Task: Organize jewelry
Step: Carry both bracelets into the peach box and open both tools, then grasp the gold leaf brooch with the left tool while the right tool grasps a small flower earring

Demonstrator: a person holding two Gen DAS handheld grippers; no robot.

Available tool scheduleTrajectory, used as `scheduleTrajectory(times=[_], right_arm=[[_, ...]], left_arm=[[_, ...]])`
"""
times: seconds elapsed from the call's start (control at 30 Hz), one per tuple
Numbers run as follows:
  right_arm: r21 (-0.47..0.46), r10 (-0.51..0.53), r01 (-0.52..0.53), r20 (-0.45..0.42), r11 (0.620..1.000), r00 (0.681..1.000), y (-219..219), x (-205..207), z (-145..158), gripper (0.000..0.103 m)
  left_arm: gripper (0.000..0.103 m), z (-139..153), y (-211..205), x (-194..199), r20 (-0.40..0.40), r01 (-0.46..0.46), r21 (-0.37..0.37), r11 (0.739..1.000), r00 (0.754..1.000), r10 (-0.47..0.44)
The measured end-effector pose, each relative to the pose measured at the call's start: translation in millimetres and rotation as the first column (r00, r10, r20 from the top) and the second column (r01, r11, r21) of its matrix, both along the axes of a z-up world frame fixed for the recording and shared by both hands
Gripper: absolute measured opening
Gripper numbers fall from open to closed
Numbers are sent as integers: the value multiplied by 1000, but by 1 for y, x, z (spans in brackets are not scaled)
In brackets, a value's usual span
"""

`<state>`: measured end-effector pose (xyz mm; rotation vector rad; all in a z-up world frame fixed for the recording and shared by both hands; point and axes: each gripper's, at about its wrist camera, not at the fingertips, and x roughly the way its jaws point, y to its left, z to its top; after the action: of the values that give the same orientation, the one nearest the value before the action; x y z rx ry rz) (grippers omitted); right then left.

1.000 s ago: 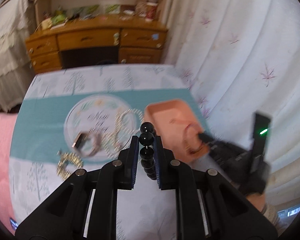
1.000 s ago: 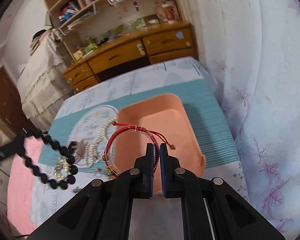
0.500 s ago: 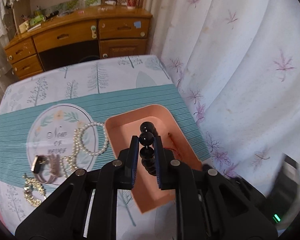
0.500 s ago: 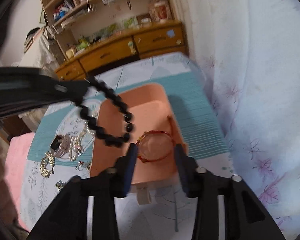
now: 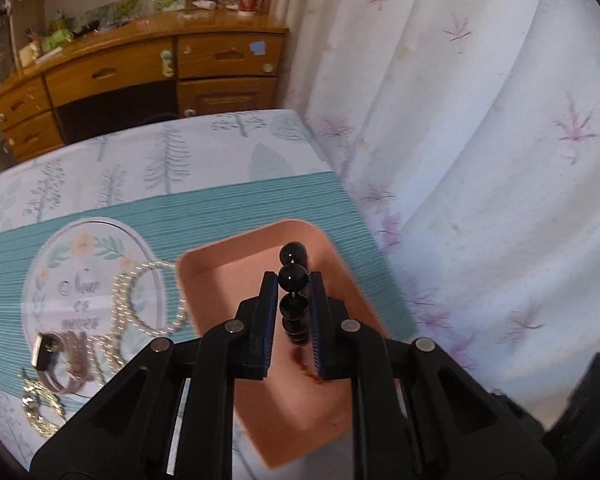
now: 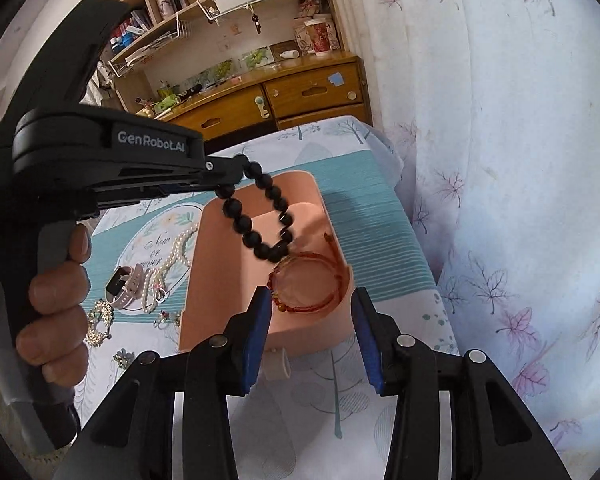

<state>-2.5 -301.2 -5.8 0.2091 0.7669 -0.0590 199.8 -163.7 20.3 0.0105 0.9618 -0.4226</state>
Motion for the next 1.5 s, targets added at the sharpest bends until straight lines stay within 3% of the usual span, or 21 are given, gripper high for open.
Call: scheduleTrajectory(times=[0.17,0.27,0.37,0.5,0.53,0.7,0.9,1.2,1.5], right_arm=[[0,8,-8,-6,1000,1000,5,0,-1,42],[-14,14,-14,-3,1000,1000,8,-2,-1,42],[-20,24,-24,-6,1000,1000,11,-2,-2,42],[-27,36,-36,-15,999,999,17,-2,-5,42],[-29,39,-40,-18,999,999,20,-2,-5,42],[-29,57,-58,-33,998,998,27,-1,-9,42],[-45,77,-79,-36,996,996,42,-6,-8,42],[-58,120,-121,-27,991,992,67,-18,-1,42],[-99,194,-196,-26,976,981,111,-37,9,42]], left_arm=[[13,-37,11,17,-103,-38,140,989,993,52],[13,-45,30,20,-169,-61,70,996,983,72],[15,-39,45,15,-167,-73,20,997,983,76],[46,-25,65,0,-100,-121,33,992,987,124],[48,-22,72,-6,-84,-134,23,991,987,135],[48,-19,94,-31,-61,-189,67,980,979,193],[48,-29,106,-65,-34,-185,131,974,981,191],[48,-24,154,-110,-94,-211,38,977,972,214],[48,-6,233,-149,-69,-332,15,943,941,333]])
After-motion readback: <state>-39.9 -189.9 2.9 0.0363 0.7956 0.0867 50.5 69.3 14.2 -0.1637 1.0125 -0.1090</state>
